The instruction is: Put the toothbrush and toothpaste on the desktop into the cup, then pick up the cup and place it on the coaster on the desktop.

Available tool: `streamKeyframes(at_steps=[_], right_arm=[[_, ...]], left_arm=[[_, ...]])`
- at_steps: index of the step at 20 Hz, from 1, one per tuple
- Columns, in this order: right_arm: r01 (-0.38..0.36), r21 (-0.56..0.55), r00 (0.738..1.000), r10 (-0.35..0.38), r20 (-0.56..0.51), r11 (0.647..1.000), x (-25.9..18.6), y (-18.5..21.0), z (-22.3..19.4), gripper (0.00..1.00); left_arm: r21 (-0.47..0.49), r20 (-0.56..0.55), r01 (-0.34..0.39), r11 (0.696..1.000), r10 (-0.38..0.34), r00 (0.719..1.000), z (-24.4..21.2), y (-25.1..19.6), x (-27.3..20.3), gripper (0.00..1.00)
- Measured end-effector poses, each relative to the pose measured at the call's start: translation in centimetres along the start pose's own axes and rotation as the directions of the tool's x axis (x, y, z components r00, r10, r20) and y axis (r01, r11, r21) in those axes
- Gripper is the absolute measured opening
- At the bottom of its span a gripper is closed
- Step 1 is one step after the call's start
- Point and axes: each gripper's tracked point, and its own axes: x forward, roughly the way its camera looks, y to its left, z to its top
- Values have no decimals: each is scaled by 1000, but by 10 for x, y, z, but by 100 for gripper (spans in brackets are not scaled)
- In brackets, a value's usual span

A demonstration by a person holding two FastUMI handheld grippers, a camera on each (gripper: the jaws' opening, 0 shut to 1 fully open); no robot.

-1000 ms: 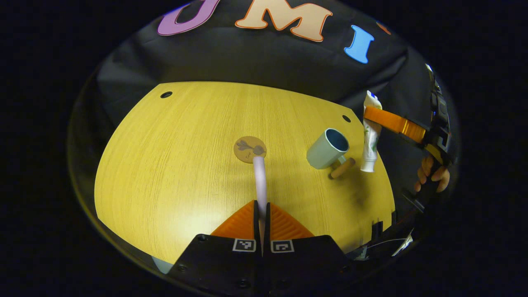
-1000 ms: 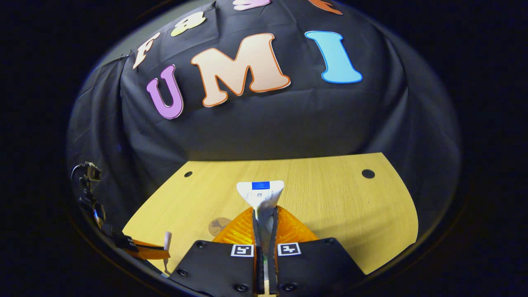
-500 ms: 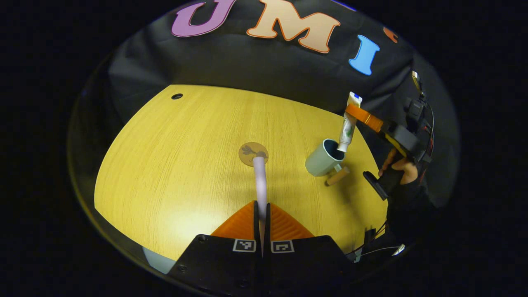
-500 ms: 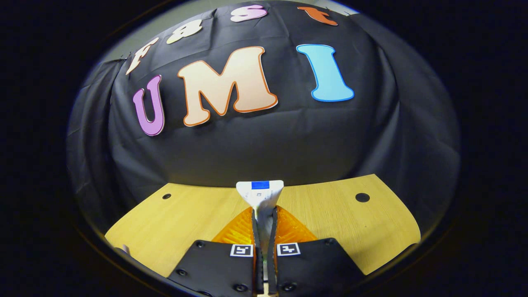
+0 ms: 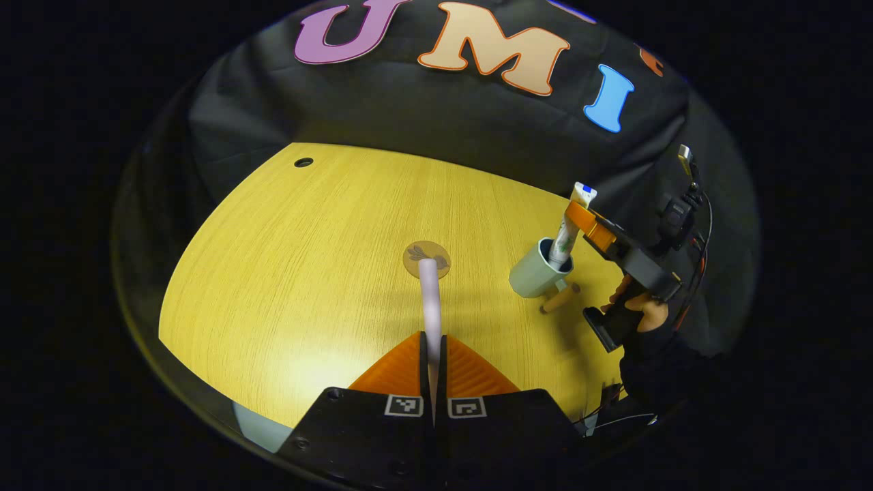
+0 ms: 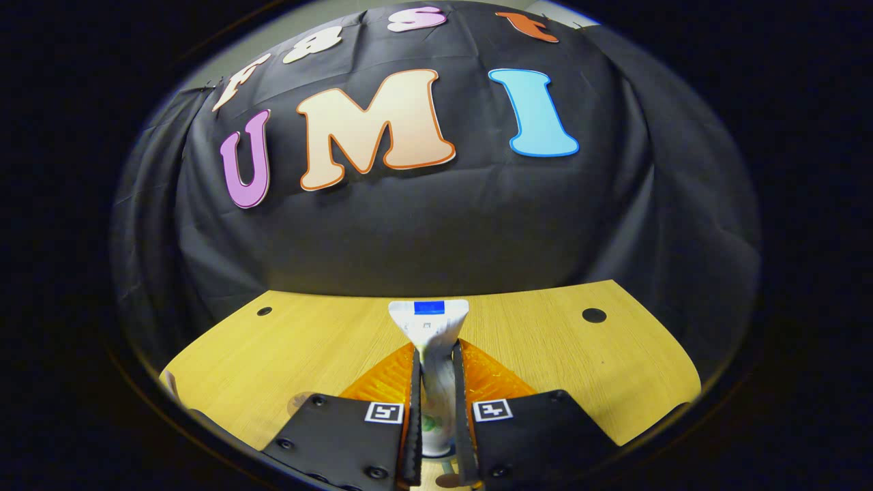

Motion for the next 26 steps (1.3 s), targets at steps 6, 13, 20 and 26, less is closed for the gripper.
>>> streamKeyframes(at_steps=[6, 13, 20, 26], right_arm=[[-41, 11, 999, 41, -24, 999, -23, 4, -12, 82], [-31, -14, 999, 32, 33, 999, -68, -16, 10, 99], [43, -4, 999, -43, 33, 999, -109, -58, 11, 99], [110, -7, 994, -110, 5, 994, -136, -93, 3, 99]], left_arm=[[17, 9, 35, 999, -36, 999, 24, -46, 16, 0], [57, 91, 143, 988, -148, 985, 66, -79, 43, 0], [133, 166, 243, 961, -263, 950, 124, -130, 70, 0], [191, 234, 292, 937, -332, 914, 163, -170, 99, 0]])
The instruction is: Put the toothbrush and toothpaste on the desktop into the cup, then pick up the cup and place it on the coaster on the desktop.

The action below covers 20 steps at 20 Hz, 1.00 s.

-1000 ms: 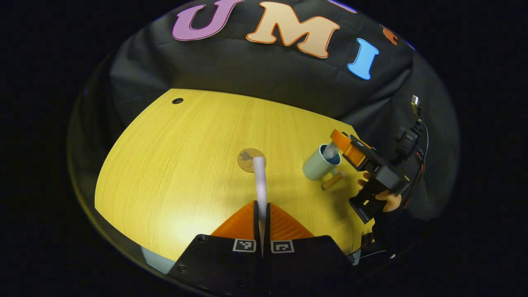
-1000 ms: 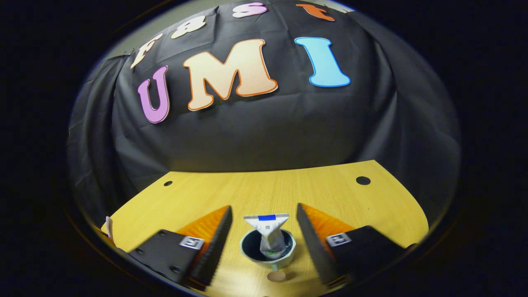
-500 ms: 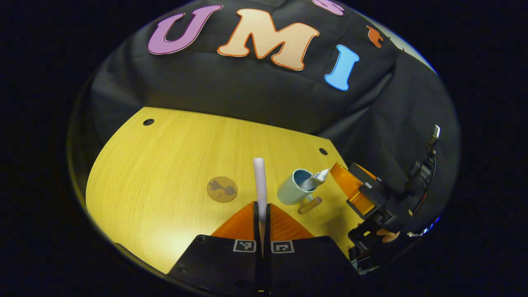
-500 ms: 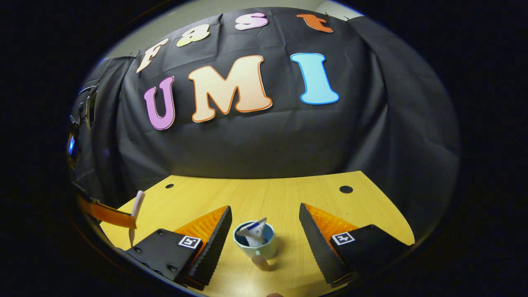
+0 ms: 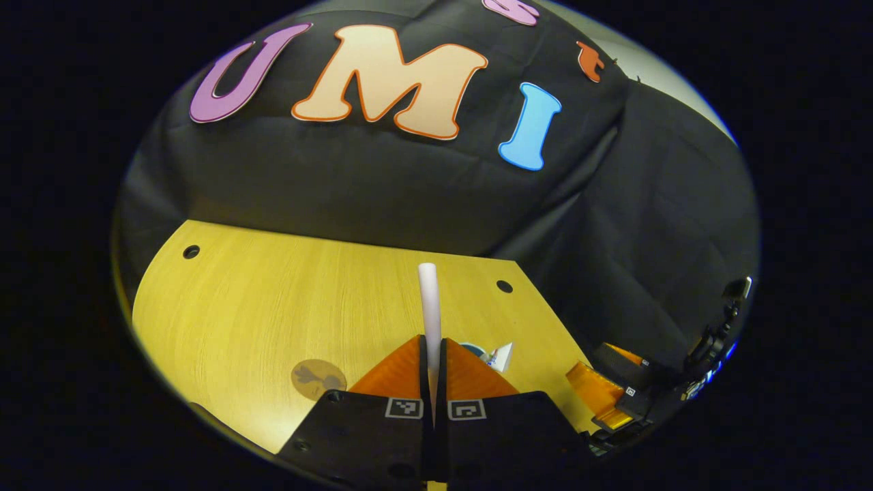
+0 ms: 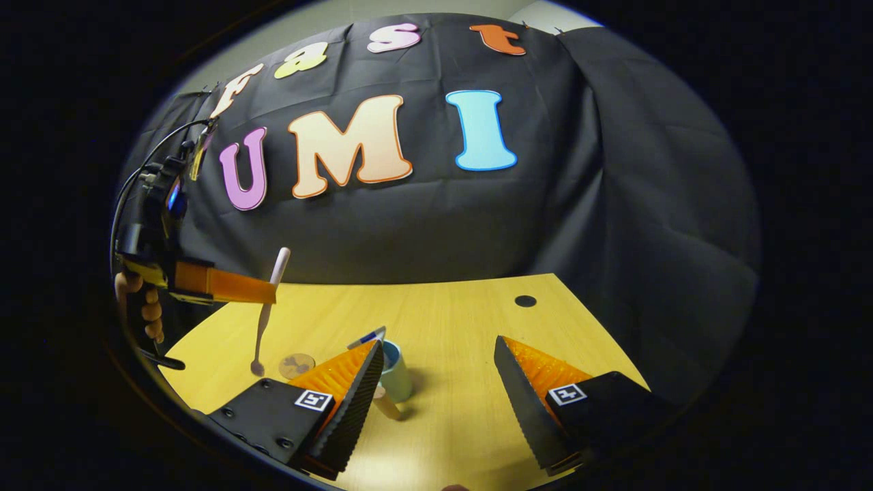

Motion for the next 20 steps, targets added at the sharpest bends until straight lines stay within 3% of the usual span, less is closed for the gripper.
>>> streamKeyframes(at_steps=[6, 12, 15, 20], right_arm=[[52, 12, 999, -51, -16, 999, -21, -24, -5, 98], [92, 46, 992, -88, -86, 995, -30, -45, -26, 99], [120, 68, 988, -113, -102, 990, -33, -60, -31, 99], [139, 78, 984, -129, -121, 987, -31, -72, -36, 94]], left_arm=[[18, 99, 42, 999, -44, 994, 33, -20, 48, 0], [16, 101, 59, 998, -60, 993, 28, -34, 98, 0], [0, 84, 29, 1000, -29, 996, 13, -27, 115, 0], [91, 70, -10, 996, 3, 998, -8, -20, 126, 0]])
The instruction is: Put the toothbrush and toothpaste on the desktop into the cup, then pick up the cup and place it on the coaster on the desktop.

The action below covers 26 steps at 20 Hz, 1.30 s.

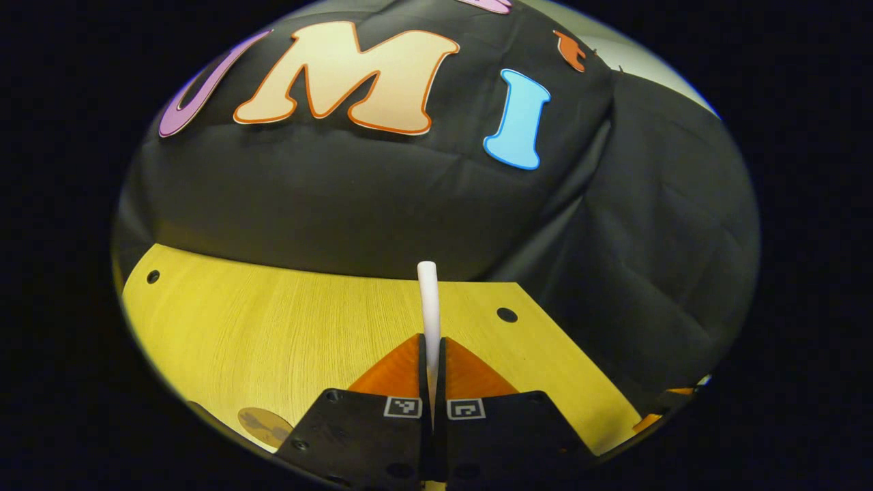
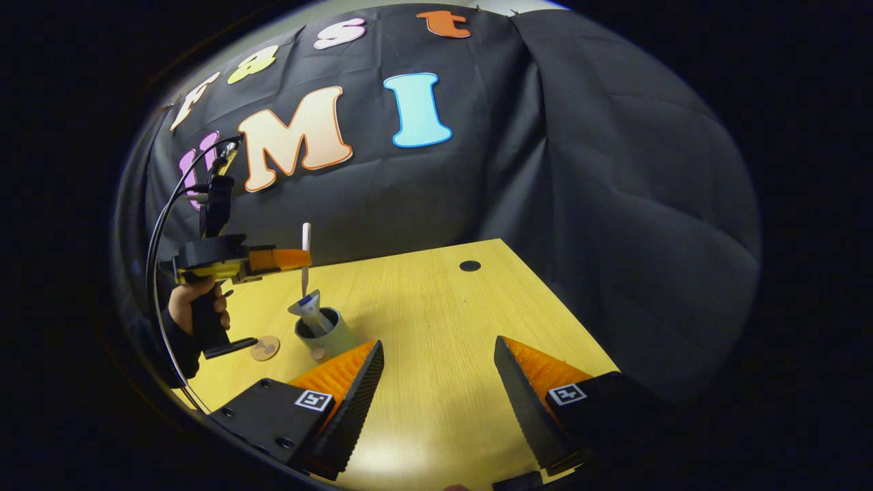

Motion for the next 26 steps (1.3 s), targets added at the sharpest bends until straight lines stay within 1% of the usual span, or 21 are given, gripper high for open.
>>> streamKeyframes(at_steps=[1, 2, 3, 4, 5, 6, 7, 8, 10, 11, 12, 13, 14, 15, 16, 18, 19, 20, 21, 24, 26], right_arm=[[-5, 4, 1000, 5, 0, 1000, 1, 2, 2, 98], [-12, 4, 1000, 12, 1, 1000, 4, 5, 5, 95], [-19, 0, 1000, 19, 3, 1000, 5, 7, 8, 99], [-27, -5, 1000, 27, 6, 1000, 8, 9, 9, 94], [-36, -10, 999, 36, 6, 999, 10, 12, 11, 99], [-47, -12, 999, 47, 4, 999, 12, 15, 12, 99], [-57, -13, 998, 57, 3, 998, 14, 18, 14, 95], [-67, -12, 998, 67, 1, 998, 15, 20, 14, 99], [-96, -7, 995, 96, -1, 995, 18, 30, 17, 99], [-114, -4, 993, 114, -10, 993, 19, 35, 18, 99], [-135, -5, 991, 135, -24, 991, 20, 41, 15, 98], [-157, -12, 987, 156, -42, 988, 21, 47, 15, 99], [-180, -21, 982, 178, -70, 984, 24, 55, 11, 94], [-205, -32, 974, 200, -109, 978, 26, 63, 7, 98], [-229, -41, 964, 220, -148, 973, 28, 70, 3, 98], [-278, -35, 937, 263, -228, 960, 30, 86, -6, 98], [-300, -15, 919, 285, -271, 954, 32, 95, -12, 95], [-318, 13, 898, 306, -318, 948, 33, 103, -18, 95], [-327, 35, 875, 317, -367, 944, 35, 110, -26, 98], [-312, 63, 826, 303, -475, 948, 45, 125, -44, 98], [-313, 81, 789, 307, -532, 946, 50, 140, -55, 98]], left_arm=[[13, -19, -2, 1000, 2, 1000, -9, -1, -3, 0], [18, -29, -12, 1000, 12, 1000, -17, -3, -8, 0], [22, -37, -21, 1000, 22, 999, -22, -3, -10, 0], [26, -36, -29, 999, 30, 999, -26, -4, -14, 1], [25, -34, -32, 999, 33, 999, -28, -4, -17, 2], [25, -29, -33, 999, 33, 999, -29, -6, -22, 2], [20, -23, -31, 999, 32, 999, -29, -7, -26, 4], [12, -25, -27, 1000, 27, 999, -29, -8, -30, 5], [-2, -25, -28, 1000, 28, 999, -31, -10, -38, 17], [4, -26, -50, 999, 50, 998, -31, -4, -42, 37], [13, -20, -72, 997, 72, 997, -29, 0, -47, 47], [16, -8, -92, 996, 92, 996, -25, 5, -51, 63], [13, 11, -106, 994, 106, 994, -20, 9, -56, 75], [7, 32, -128, 992, 127, 991, -16, 14, -66, 87], [3, 56, -148, 989, 148, 987, -10, 20, -74, 95], [9, 99, -191, 981, 189, 977, 0, 32, -94, 96], [15, 118, -216, 976, 212, 970, 4, 40, -105, 94], [18, 136, -237, 971, 233, 963, 9, 48, -116, 95], [18, 147, -257, 966, 252, 957, 11, 56, -128, 95], [24, 155, -301, 953, 294, 943, 11, 83, -162, 95], [41, 159, -331, 943, 321, 934, 8, 104, -186, 95]])
